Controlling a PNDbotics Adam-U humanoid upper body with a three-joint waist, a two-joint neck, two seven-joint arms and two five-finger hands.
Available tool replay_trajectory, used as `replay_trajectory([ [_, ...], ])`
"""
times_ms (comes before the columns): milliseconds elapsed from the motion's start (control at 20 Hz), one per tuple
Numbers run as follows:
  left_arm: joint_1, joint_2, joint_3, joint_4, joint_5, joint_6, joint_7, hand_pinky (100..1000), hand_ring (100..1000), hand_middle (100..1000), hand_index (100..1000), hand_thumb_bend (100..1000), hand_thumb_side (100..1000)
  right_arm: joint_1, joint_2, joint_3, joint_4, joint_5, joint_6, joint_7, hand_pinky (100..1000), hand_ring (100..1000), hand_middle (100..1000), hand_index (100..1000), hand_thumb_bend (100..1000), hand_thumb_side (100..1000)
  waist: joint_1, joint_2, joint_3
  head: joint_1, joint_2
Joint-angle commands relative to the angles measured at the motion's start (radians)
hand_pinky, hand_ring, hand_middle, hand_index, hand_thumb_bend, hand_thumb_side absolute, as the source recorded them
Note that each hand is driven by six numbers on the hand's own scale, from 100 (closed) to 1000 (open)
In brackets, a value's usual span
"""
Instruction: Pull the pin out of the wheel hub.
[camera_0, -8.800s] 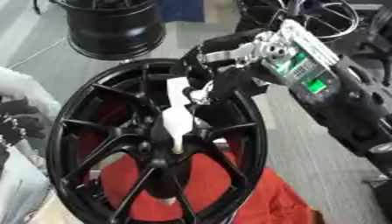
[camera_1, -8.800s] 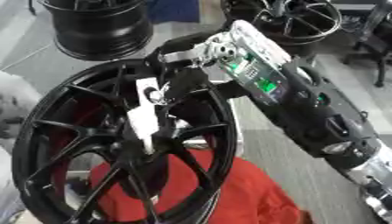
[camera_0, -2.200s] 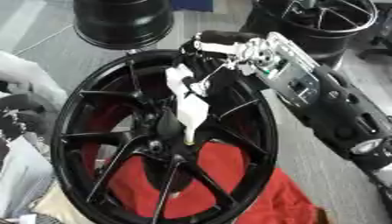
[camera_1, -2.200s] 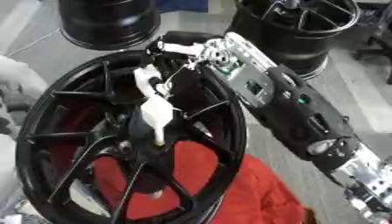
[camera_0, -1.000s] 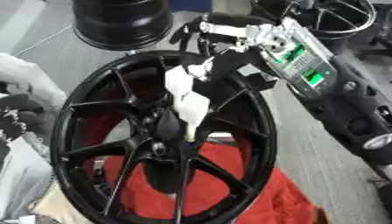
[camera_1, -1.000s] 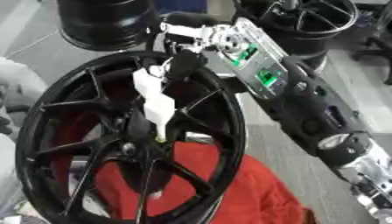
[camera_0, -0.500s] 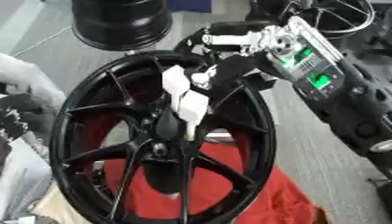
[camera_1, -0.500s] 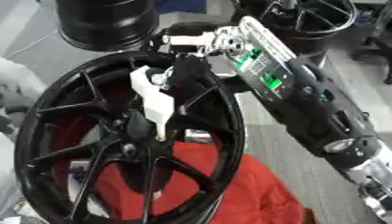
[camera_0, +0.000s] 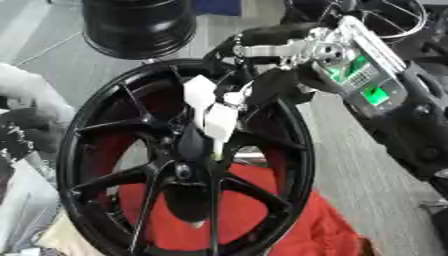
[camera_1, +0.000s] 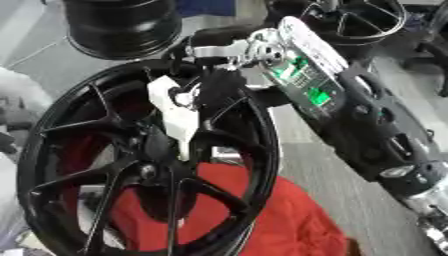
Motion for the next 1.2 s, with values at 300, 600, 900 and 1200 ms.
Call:
replay_trajectory([
  [300,-0.001,0.014,0.01,-0.02,-0.001,-0.004,0.001,579,604,669,787,100,879,0.019,-0.032,0.004,-0.086,0.032,0.005,0.067,529,503,849,964,100,759,0.001,-0.018,-0.014,0.016,-0.003],
  [600,0.0,0.014,0.009,-0.02,0.0,-0.004,0.0,579,604,670,787,100,879,0.027,-0.021,0.023,-0.068,0.058,0.007,0.092,532,503,848,969,100,823,0.001,-0.019,-0.015,0.014,-0.003],
  [900,-0.002,0.013,0.008,-0.021,0.0,-0.004,-0.001,579,604,670,787,100,879,0.025,-0.011,0.034,-0.053,0.085,-0.002,0.093,618,600,862,993,100,832,0.003,-0.018,-0.012,0.011,-0.003],
  [1200,-0.004,0.012,0.007,-0.021,0.001,-0.004,-0.003,579,605,670,787,100,879,0.023,0.004,0.04,-0.026,0.098,-0.002,0.093,703,727,866,990,100,849,0.003,-0.017,-0.009,0.008,-0.003],
])
